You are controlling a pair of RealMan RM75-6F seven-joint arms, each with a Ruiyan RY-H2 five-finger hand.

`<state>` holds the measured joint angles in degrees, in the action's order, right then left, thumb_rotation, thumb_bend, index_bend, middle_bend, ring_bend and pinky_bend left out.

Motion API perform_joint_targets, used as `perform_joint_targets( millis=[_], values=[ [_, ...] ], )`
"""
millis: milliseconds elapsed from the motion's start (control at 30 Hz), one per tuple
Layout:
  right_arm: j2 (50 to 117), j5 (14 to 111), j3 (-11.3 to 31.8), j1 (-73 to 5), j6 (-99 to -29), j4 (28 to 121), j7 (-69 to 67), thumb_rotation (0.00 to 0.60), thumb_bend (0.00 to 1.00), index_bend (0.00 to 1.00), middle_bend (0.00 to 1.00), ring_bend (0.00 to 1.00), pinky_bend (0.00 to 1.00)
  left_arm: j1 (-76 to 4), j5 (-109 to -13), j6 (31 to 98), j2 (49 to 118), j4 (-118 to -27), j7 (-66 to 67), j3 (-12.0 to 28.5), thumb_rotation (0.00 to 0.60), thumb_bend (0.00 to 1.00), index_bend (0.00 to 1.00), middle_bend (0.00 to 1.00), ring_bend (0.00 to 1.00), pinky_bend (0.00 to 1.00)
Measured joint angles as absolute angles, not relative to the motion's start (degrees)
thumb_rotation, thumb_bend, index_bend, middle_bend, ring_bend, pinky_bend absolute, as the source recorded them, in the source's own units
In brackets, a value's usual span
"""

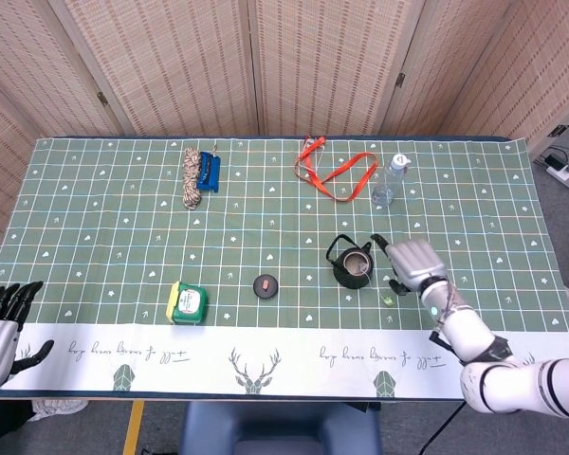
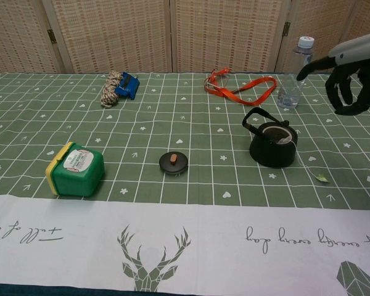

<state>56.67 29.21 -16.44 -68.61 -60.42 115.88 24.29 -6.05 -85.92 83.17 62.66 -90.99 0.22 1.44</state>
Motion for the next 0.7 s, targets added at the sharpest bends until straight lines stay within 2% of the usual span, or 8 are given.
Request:
perform_joint_targets(
  millis=[67, 167, 233, 333, 433, 567, 700],
  values=[
    [57.0, 33.3, -17.6, -64.4, -69.1, 117.5, 26.1, 0.6, 0.38, 0.0, 0.16, 0.17, 0.46, -5.9, -86.3, 83.6, 62.7, -91.3, 0.6, 1.3, 0.6, 0.24, 0.0, 0.07, 0.04, 0.05],
    [58.3, 39.8, -19.6, -56.3, -81.9, 118.6, 28.3, 0.6, 0.38, 0.0, 0.03, 0.07, 0.34, -5.7, -87.3, 84.3, 62.7, -91.5, 1.2, 1.1, 0.6, 0.24, 0.0, 0.07, 0.04, 0.05],
    [59.7, 44.0, -20.7, -49.2, -90.0, 118.2, 29.1, 0.6, 0.38, 0.0, 0.0, 0.02, 0.27, -5.6, -87.8, 84.7, 62.8, -91.6, 1.7, 0.9, 0.6, 0.24, 0.0, 0.07, 0.04, 0.05],
    [62.4, 48.7, -21.8, -38.7, -98.0, 115.4, 28.9, 0.6, 0.38, 0.0, 0.0, 0.0, 0.13, -5.5, -88.1, 85.0, 63.0, -91.8, 2.3, 0.7, 0.6, 0.24, 0.0, 0.07, 0.04, 0.05],
    [65.2, 52.1, -22.2, -29.6, -101.4, 109.7, 26.7, 0.6, 0.38, 0.0, 0.0, 0.0, 0.02, -5.4, -88.2, 85.1, 63.2, -91.8, 3.0, 0.6, 0.6, 0.24, 0.0, 0.07, 0.04, 0.05],
    [67.7, 56.6, -21.4, -22.7, -102.4, 101.9, 21.1, 0.6, 0.38, 0.0, 0.0, 0.0, 0.0, -5.2, -88.5, 85.5, 63.4, -91.9, 3.6, 0.6, 0.6, 0.24, 0.0, 0.07, 0.04, 0.05],
    [68.4, 61.2, -19.7, -19.0, -102.4, 98.9, 17.9, 0.6, 0.38, 0.0, 0.0, 0.0, 0.0, -5.3, -88.3, 85.2, 63.4, -91.8, 3.8, 0.6, 0.6, 0.24, 0.0, 0.07, 0.04, 0.05]
  ],
)
